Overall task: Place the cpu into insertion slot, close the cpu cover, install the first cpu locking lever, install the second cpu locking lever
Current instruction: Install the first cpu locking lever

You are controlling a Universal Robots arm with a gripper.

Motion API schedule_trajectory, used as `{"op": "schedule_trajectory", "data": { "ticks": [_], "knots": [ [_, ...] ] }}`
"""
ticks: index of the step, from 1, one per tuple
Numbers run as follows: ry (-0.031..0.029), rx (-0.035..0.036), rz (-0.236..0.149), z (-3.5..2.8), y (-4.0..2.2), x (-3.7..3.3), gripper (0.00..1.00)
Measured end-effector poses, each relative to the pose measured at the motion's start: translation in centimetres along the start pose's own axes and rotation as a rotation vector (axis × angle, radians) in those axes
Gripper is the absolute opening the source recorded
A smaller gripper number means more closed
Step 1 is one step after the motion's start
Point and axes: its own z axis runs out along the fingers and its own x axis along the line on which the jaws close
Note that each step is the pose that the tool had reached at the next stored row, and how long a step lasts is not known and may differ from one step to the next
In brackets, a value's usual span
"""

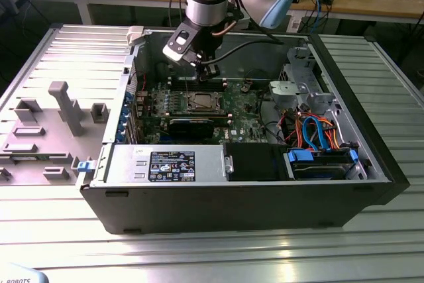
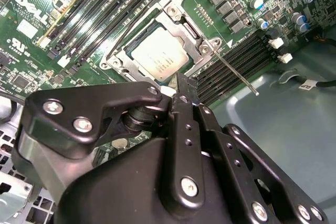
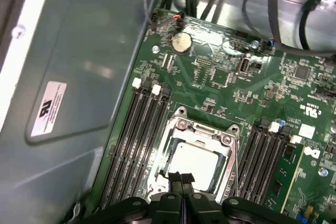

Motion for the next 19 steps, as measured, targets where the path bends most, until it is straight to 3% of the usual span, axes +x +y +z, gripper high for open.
{"op": "schedule_trajectory", "data": {
  "ticks": [13, 17, 19],
  "knots": [
    [0.0003, 0.0005, -0.007, 0.0, 0.0, 0.0, 0.11],
    [0.001, 0.0026, -0.032, 0.0, 0.0, 0.0, 0.11],
    [0.0024, 0.0061, -0.075, 0.0, 0.0, 0.0, 0.11]
  ]
}}
